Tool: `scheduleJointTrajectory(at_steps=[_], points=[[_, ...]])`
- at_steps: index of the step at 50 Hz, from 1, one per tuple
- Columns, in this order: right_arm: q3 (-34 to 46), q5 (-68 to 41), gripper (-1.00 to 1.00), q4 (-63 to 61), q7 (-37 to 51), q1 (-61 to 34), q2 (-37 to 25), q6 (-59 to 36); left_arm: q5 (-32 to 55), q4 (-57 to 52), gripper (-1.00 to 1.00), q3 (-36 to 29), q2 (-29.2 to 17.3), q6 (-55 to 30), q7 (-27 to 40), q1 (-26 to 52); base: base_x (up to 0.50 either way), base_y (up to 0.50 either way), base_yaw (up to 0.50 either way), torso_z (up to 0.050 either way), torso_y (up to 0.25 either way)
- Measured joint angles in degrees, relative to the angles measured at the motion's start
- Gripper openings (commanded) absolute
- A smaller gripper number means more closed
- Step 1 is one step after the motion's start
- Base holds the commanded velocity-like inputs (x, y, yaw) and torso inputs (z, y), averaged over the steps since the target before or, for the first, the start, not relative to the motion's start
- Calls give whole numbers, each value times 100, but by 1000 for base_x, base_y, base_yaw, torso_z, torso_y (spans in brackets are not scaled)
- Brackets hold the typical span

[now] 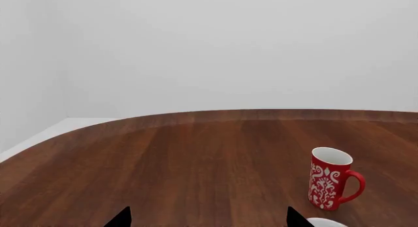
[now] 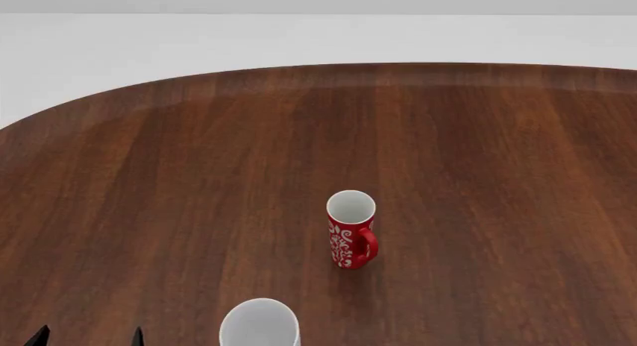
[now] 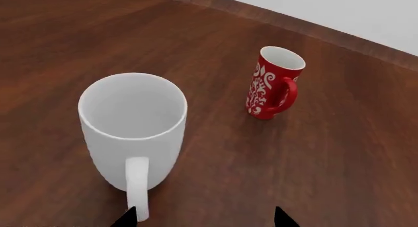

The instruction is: Put the white mug on the plate.

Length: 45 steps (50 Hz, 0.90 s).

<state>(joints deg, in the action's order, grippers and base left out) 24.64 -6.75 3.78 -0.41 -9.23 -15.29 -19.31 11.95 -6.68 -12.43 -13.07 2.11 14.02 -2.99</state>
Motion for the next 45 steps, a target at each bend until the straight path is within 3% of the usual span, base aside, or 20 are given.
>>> scheduleJointTrajectory(at_steps=[21, 45], points=[[235, -63, 100, 615, -256, -265, 196, 295, 22, -222, 100, -11, -120, -62, 103, -59, 0, 0, 0, 0, 0], [307, -236, 100, 2653, -594, -837, 727, 1401, 39, -483, 100, -18, -230, -74, 203, -122, 0, 0, 0, 0, 0]])
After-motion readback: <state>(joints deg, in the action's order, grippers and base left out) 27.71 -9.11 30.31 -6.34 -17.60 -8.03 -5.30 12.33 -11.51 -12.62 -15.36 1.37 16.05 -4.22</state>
